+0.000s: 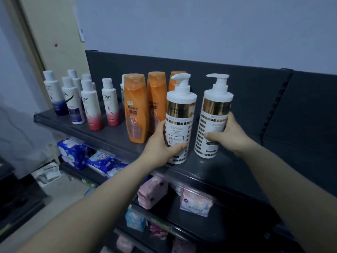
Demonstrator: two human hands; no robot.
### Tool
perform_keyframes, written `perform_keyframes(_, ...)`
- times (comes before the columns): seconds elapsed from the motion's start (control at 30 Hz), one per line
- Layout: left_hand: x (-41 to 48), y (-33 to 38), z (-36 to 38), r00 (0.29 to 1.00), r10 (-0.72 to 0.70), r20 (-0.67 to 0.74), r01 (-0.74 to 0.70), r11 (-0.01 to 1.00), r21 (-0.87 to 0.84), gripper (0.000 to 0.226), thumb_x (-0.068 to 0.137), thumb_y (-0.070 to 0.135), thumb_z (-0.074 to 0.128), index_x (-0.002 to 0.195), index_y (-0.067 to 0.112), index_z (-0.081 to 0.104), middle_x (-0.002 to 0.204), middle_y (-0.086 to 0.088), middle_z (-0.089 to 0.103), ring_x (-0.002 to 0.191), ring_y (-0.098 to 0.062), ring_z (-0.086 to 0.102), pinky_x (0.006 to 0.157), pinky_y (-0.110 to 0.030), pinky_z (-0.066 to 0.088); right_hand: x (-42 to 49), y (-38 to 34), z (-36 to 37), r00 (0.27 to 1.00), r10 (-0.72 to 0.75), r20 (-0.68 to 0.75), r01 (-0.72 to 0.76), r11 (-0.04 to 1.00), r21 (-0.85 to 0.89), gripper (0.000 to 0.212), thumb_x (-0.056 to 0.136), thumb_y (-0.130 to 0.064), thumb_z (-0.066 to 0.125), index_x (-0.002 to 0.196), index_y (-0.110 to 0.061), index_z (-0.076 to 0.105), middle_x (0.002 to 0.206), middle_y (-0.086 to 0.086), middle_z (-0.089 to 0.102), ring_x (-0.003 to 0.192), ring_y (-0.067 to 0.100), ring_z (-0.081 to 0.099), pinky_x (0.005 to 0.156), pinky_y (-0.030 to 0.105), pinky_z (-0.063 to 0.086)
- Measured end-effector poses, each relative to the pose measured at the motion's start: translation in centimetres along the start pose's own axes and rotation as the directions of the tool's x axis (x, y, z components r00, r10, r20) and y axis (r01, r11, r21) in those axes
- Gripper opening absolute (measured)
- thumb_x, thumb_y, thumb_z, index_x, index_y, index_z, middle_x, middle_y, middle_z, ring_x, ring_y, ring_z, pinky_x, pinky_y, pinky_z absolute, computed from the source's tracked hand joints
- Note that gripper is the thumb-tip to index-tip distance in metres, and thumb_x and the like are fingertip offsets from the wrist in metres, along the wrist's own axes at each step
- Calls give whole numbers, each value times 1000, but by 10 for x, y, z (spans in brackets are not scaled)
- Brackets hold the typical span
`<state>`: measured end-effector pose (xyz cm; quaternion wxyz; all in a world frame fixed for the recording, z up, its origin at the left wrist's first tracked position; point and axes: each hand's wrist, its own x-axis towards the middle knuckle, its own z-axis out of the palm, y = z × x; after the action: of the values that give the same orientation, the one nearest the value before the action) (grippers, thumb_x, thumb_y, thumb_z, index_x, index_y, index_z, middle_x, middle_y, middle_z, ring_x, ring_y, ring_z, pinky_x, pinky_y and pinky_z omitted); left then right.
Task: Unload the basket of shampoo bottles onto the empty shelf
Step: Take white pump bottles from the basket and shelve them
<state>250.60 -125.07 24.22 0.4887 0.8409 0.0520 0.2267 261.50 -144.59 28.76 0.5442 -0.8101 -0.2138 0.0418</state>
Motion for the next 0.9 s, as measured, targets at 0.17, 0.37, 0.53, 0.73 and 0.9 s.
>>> perform_keyframes(0.17, 2, 2, 2, 1000, -6, 29, 6, 1000, 1, 83, 75, 35, 80, 142, 26, 32, 122, 18, 58, 108, 0, 54, 91, -21, 44, 19, 5, 15, 998, -43, -39, 44, 999, 4, 67, 68, -15, 82, 117, -31, 39, 102, -15, 60, 92, 0, 58, 82, 34, 50)
perform_keyframes(0.37, -1, 3, 3, 1000, -10, 22, 10, 1000, -9, 84, 74, 35, 81, 142, 27, 32, 126, 14, 59, 112, 2, 54, 99, -36, 49, 39, 3, 33, 995, -75, -69, 69, 994, -80, 79, 67, -29, 84, 130, -28, 35, 104, -14, 60, 97, 13, 61, 81, 35, 51)
perform_keyframes(0.53, -3, 3, 4, 1000, -7, 26, 8, 1000, -9, 83, 75, 33, 80, 141, 27, 31, 117, 24, 57, 108, 12, 51, 95, -31, 49, 44, 5, 40, 997, -55, -53, 49, 993, -107, 81, 73, -22, 79, 138, -27, 30, 116, -7, 59, 111, 20, 58, 88, 36, 49)
perform_keyframes(0.73, -14, 3, 8, 999, 29, 14, -28, 998, -53, 89, 77, 32, 79, 144, 40, 21, 121, 42, 45, 117, 13, 46, 102, -27, 42, 8, 15, 24, 994, -96, -51, 77, 951, -301, 88, 87, -30, 67, 153, -26, 9, 156, 3, 28, 141, 21, 28, 114, 41, 28)
perform_keyframes(0.9, -36, 14, 7, 973, 212, -92, -210, 977, 33, 91, 79, 27, 77, 148, 33, 18, 144, 15, 40, 134, -5, 37, 112, -37, 35, -45, 13, 13, 970, -237, -49, 168, 808, -565, 72, 95, -36, 53, 153, -20, 13, 158, 6, 21, 145, 22, 19, 117, 40, 21)
